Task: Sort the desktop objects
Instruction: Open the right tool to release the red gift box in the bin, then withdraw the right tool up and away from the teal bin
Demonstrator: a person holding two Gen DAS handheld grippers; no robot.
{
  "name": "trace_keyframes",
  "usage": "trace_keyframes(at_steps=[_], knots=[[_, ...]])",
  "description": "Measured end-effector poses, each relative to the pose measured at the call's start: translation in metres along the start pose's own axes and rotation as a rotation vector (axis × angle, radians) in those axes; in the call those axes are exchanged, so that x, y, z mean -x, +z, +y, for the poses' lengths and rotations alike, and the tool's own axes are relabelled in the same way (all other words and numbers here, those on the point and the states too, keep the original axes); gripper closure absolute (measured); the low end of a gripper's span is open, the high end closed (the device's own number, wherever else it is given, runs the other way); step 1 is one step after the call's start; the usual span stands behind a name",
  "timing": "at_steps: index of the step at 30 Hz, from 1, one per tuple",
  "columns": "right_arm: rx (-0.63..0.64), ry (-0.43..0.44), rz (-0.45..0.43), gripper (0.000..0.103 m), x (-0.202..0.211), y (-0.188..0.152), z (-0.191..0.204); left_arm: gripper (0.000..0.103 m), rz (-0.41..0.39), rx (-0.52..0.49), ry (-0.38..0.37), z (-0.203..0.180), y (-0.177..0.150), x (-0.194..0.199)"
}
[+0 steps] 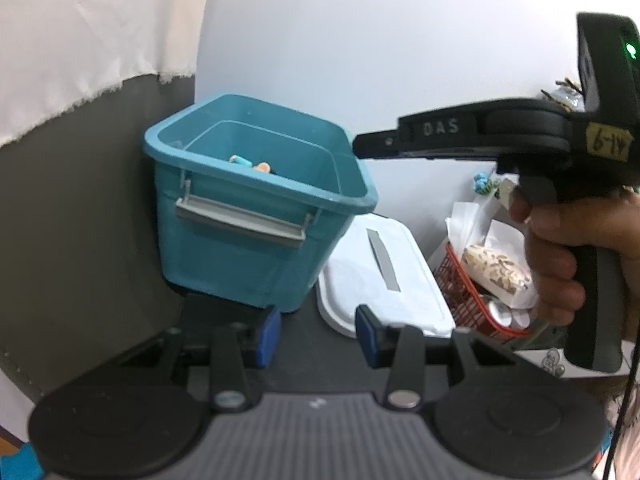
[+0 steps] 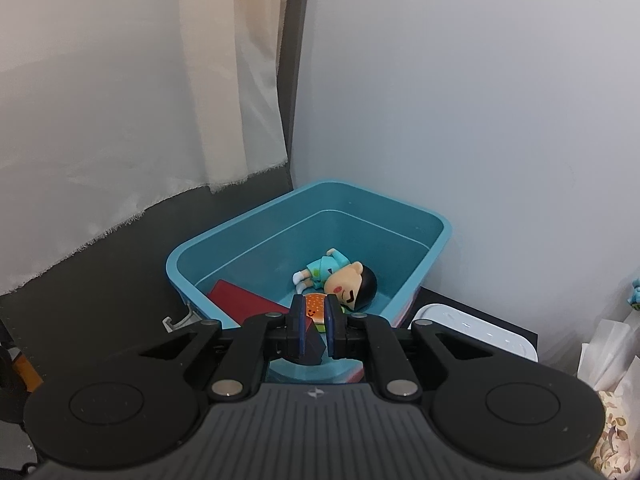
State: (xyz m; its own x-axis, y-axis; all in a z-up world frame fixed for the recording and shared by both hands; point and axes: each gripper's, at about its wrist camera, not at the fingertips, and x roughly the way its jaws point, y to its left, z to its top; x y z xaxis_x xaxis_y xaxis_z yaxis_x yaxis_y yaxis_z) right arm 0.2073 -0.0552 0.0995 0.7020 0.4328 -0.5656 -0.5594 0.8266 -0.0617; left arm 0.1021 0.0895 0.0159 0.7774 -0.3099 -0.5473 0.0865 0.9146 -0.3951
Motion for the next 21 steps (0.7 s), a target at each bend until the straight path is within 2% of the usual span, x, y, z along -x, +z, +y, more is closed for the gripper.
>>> trace_keyframes(at_steps=[2,4,8,10,12,21], knots=[[-0.013,-0.001,0.0,0.085,0.004,-0.002,-0.004,0.059,0.0,-0.003,0.001,-0.001,0.0,0.0],[-0.031,-0.007,-0.007,0.058,0.009,-0.005,-0.01,0.059,0.001,-0.008,0.002,-0.001,0.0,-0.001],[-0.058,-0.016,-0.023,0.054,0.025,-0.017,-0.021,0.059,0.004,-0.015,0.004,-0.003,-0.002,0.0],[-0.068,-0.024,-0.026,0.043,0.033,-0.025,-0.026,0.059,0.005,-0.023,0.004,-0.005,-0.002,0.0],[-0.072,-0.038,-0.036,0.037,0.043,-0.034,-0.031,0.059,0.012,-0.033,-0.004,-0.007,-0.003,0.0],[-0.121,-0.067,-0.058,0.029,0.086,-0.087,-0.055,0.059,0.03,-0.078,-0.009,-0.021,-0.01,-0.008]])
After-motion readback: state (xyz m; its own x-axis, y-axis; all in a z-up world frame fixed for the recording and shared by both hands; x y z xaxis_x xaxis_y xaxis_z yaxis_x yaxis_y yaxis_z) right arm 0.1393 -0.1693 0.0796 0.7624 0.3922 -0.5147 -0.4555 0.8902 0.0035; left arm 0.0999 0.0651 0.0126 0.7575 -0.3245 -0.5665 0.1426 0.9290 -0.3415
